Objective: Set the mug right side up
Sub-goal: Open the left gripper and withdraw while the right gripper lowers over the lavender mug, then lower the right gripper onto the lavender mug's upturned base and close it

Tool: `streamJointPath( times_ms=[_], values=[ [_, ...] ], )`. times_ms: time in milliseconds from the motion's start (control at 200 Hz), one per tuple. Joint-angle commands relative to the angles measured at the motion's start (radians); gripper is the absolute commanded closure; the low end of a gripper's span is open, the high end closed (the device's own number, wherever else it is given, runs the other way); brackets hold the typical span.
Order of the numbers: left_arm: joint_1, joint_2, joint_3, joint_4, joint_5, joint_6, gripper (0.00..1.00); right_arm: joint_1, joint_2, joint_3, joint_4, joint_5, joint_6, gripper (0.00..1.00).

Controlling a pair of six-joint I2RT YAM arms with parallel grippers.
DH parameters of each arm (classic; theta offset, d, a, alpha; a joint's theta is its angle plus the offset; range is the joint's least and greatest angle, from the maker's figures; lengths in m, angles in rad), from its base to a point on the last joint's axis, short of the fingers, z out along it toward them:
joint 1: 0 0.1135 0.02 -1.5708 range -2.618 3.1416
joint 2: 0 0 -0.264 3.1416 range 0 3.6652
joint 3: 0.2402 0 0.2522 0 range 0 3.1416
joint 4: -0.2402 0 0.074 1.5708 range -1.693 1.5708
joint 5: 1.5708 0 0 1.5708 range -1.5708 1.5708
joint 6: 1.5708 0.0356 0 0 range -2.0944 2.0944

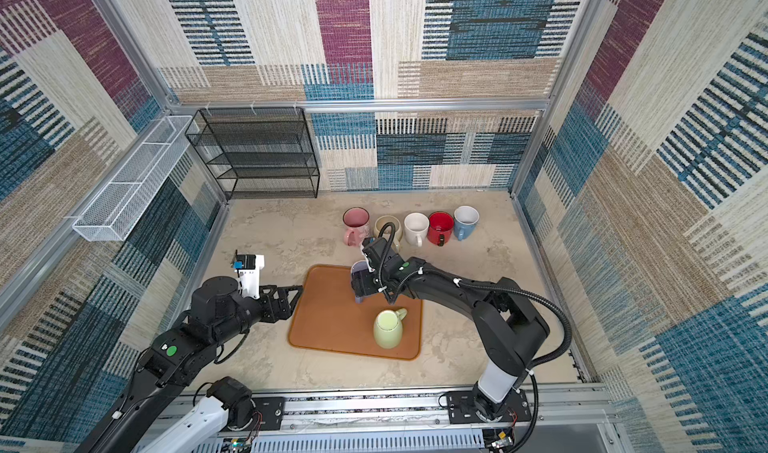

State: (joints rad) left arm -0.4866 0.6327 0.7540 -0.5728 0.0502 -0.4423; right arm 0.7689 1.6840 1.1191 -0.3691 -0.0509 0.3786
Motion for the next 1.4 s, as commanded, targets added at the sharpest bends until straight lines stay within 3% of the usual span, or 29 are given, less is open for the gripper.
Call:
streamJointPath(
  times_ms=[0,260,451,621,806,1397],
  values=[
    [0.0,-0.002,-0.004,-0.007,-0.009,0.002,0.1,0.021,0.017,0.019,-0.051,0.083,-0.017,0.13],
    [0.0,0.008,-0.005,0.002,-0.005,0.005,0.1,0.037,0.039,0.026,-0.088,0.14,-0.025,0.16],
    [0.0,0.007,-0.01,0.004,-0.006,0.004,0.1,0.037,0.042,0.032,-0.119,0.179,-0.038,0.29],
    [0.0,0.004,-0.015,0.003,-0.009,0.001,0.1,0.038,0.037,0.033,-0.142,0.203,-0.049,0.5],
    [0.0,0.004,-0.017,0.008,-0.009,-0.003,0.1,0.038,0.029,0.039,-0.147,0.21,-0.052,0.6],
    [0.0,-0.019,-0.036,0.017,0.004,-0.013,0.1,0.038,0.108,0.112,-0.162,0.202,-0.063,0.68]
  ],
)
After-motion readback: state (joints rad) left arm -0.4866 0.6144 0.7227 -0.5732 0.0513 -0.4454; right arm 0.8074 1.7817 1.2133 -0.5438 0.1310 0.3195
